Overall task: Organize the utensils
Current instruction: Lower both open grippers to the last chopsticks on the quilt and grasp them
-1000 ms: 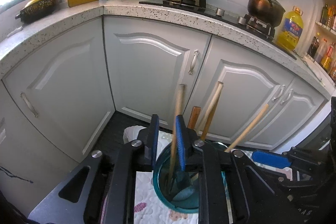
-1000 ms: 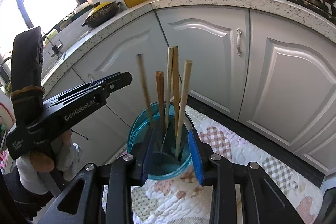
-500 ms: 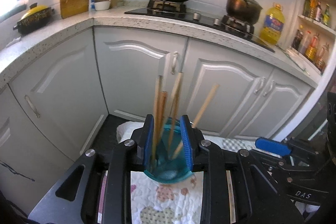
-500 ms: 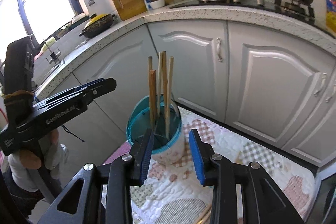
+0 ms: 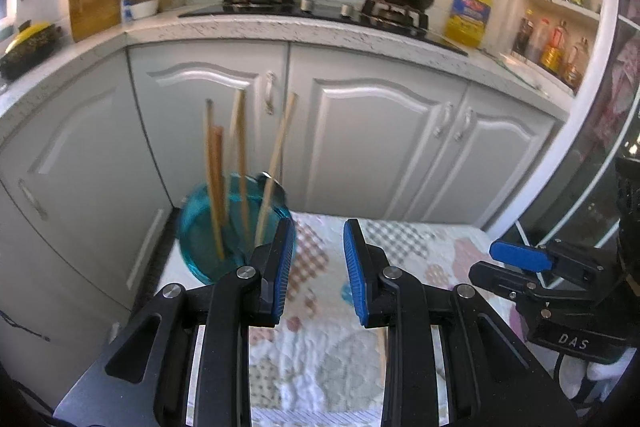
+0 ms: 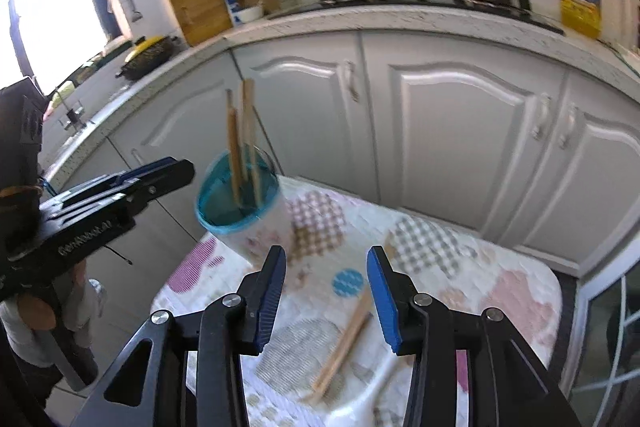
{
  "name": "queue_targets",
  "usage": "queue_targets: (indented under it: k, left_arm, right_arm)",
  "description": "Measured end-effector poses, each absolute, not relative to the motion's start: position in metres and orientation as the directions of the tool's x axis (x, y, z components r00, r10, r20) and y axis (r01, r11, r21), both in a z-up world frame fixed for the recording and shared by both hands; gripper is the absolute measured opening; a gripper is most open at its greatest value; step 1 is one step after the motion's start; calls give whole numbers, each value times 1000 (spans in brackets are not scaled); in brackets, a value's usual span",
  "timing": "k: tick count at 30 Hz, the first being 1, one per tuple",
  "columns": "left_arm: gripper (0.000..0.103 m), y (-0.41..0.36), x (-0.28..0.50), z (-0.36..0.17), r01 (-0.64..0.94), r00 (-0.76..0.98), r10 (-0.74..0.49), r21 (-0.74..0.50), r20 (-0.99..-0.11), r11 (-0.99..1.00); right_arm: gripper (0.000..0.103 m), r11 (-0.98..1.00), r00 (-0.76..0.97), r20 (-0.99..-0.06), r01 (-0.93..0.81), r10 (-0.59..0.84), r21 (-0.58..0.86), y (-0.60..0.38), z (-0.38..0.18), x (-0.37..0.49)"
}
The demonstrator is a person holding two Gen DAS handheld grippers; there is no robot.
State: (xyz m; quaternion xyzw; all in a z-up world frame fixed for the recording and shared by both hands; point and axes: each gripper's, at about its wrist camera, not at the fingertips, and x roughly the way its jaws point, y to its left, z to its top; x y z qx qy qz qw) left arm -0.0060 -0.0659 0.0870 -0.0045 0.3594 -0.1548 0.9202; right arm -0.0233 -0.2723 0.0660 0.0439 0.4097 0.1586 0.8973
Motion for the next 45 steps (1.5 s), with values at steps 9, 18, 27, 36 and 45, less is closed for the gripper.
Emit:
queue_targets:
  k: [9,18,27,36,45]
  left_arm:
    - [25,-88,-9,35,310,589,-293,-124,-753,943]
    - [25,-99,-1,-5,311,503,-279,-130,-818,941]
    - [25,-94,9,-24,307,462,-267,-129,-846,943]
    - [25,-135,32,-52,357,384,-304,-163,-872,920]
    - [25,-177,81,-79,350,345,-258,-132,-903,928]
  right_arm:
    - [59,957,511,-810,-135,289,256,-318,-2,-30]
    - [49,951,388,-869,-110,308,289,-301,-68,20]
    - [40,972,287,-934,-159,214,174,-272,-109,58]
    - [40,981,292,-936,-82,194,178,-344,-99,26]
    - [40,936,343,-886,48,312,348,-387,-101,32]
